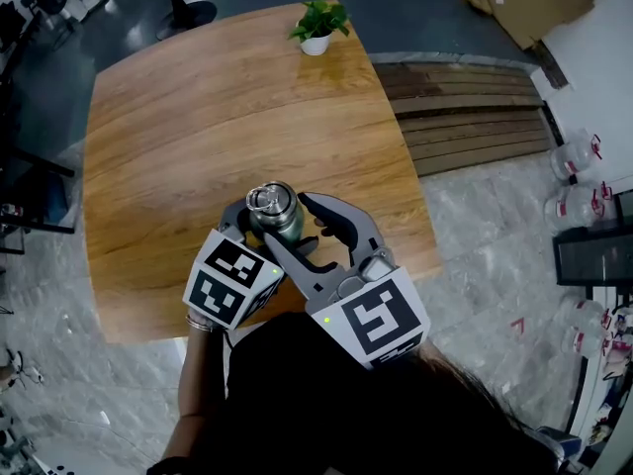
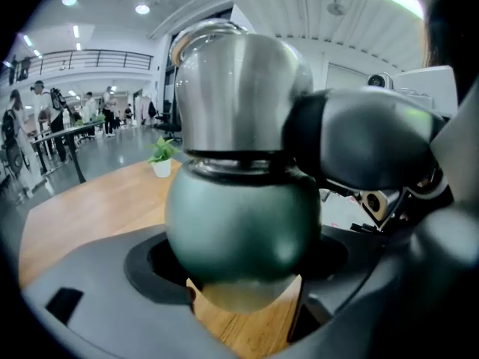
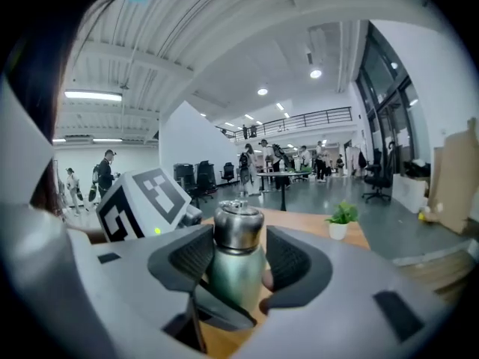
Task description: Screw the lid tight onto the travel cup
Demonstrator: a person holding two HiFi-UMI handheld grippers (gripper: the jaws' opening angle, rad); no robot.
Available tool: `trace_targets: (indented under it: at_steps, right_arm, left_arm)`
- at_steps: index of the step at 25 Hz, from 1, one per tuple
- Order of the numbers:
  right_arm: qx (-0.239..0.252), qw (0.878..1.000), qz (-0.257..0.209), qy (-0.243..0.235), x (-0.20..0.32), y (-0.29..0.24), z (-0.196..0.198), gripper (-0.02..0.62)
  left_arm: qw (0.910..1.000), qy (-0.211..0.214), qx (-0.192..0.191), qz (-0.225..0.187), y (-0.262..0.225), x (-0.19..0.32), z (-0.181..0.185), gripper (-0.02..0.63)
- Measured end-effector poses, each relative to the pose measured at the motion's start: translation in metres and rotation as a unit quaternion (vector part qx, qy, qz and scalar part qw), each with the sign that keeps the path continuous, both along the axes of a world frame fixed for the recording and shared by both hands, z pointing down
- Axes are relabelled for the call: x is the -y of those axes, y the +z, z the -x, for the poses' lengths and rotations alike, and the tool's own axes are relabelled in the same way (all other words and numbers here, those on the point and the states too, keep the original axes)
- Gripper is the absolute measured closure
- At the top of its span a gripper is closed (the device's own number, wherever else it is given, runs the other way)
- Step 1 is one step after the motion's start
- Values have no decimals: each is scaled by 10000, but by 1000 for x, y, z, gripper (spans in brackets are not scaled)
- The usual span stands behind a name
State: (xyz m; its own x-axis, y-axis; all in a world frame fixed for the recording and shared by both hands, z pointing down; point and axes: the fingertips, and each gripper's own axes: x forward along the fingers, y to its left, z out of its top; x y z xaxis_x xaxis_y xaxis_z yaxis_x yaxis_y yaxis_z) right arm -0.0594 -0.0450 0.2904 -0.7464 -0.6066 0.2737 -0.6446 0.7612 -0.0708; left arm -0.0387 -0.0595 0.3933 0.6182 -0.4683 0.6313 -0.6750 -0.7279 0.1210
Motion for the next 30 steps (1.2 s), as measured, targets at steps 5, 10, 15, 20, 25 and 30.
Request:
trace_targets:
  at_steps: [5, 10, 15, 20, 25, 30]
  right_arm:
    - [622, 9937, 475, -798, -10, -7, 0, 365]
    - [767, 9813, 811, -1565, -21, -2, -3, 364]
    - [839, 9751, 768, -1906, -27, -7, 2, 364]
    - [433, 9901, 476, -1249, -17, -1, 2, 365]
    - [570, 9849, 697, -1480, -21, 0, -1, 364]
    - [706, 9781, 703, -1827, -27, -7, -1, 364]
  left_arm:
    - [9988, 354, -323, 63, -4, -6, -3, 222]
    - [9849, 1620, -608, -41, -13, -35, -20, 222]
    - [9718, 2258, -666, 120, -14, -51, -24, 222]
    - [9877, 1546, -240, -6, -6, -32, -18, 222]
    - [9851, 1697, -271, -18, -3, -34, -20, 222]
    - [9722, 2280, -528, 92, -6, -52, -27, 222]
